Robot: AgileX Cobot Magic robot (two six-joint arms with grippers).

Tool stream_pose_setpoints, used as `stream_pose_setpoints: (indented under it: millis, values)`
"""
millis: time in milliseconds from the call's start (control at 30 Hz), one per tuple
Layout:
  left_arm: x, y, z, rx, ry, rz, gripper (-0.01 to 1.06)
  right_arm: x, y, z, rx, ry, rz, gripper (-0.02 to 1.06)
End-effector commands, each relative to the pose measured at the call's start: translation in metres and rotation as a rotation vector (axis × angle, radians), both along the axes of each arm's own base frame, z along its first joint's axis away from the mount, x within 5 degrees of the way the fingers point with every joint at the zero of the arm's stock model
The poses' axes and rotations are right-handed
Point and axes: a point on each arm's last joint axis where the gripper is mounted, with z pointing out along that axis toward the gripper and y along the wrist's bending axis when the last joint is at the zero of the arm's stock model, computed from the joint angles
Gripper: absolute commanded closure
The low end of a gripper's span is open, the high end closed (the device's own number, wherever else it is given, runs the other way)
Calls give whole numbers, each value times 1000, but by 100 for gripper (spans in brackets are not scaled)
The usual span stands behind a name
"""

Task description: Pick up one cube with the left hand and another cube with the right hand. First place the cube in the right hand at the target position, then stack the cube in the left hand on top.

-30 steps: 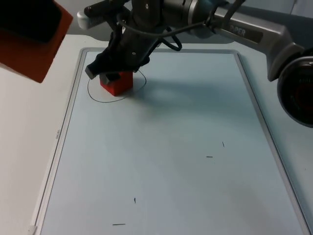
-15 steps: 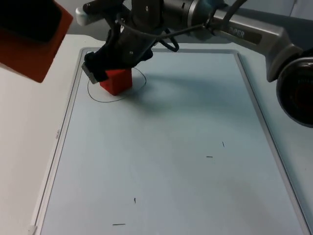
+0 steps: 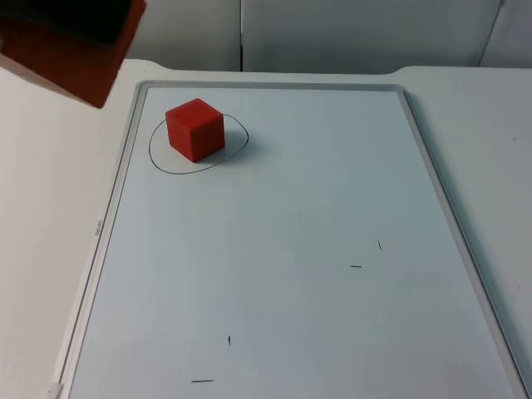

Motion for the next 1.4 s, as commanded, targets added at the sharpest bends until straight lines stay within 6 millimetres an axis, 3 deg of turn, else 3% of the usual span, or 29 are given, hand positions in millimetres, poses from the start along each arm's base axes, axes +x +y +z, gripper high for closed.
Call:
stream_pose_setpoints:
  millis: [0,33,167,200,300,333,433,500,567,700,767,800,900,967,1133,1300,1367]
  values:
    - [19,-14,-15,47,0,-27,105,-37,-25,52,-19,-19,36,21]
    - [19,-14,-15,47,0,-27,105,-37,-25,52,-19,-19,36,21]
    - [54,-34,-43,111,4,-45,105,-83,-58,118,46,-137,50,23]
    - [54,-34,-43,111,4,-45,105,-83,-58,118,46,-137,50,23]
    - [81,-41,-53,166,26,-52,105,-119,-78,157,142,-195,96,23]
    - [81,-41,-53,166,26,-52,105,-119,-78,157,142,-195,96,23]
    - [112,-46,-56,201,22,-52,105,-156,-101,186,201,-248,128,23]
    - [124,-47,-56,208,23,-46,105,-164,-107,190,206,-251,134,23]
    - [150,-49,-60,240,48,-53,105,-188,-125,199,210,-260,134,23]
    - [178,-51,-70,271,67,-59,105,-211,-141,197,187,-238,138,23]
    - [197,-53,-80,281,84,-58,105,-223,-150,186,166,-192,139,23]
    - [197,-53,-80,281,84,-58,105,-223,-150,186,166,-192,139,23]
    - [225,-54,-98,295,125,-43,105,-246,-164,152,122,-72,152,23]
    - [231,-56,-101,299,134,-45,105,-253,-169,146,142,-100,146,23]
    - [260,-65,-122,330,191,-66,105,-277,-191,92,214,-162,95,23]
    - [277,-73,-131,335,193,-77,105,-290,-202,63,232,-166,76,22]
    - [281,-74,-134,337,198,-80,105,-291,-203,61,233,-160,74,22]
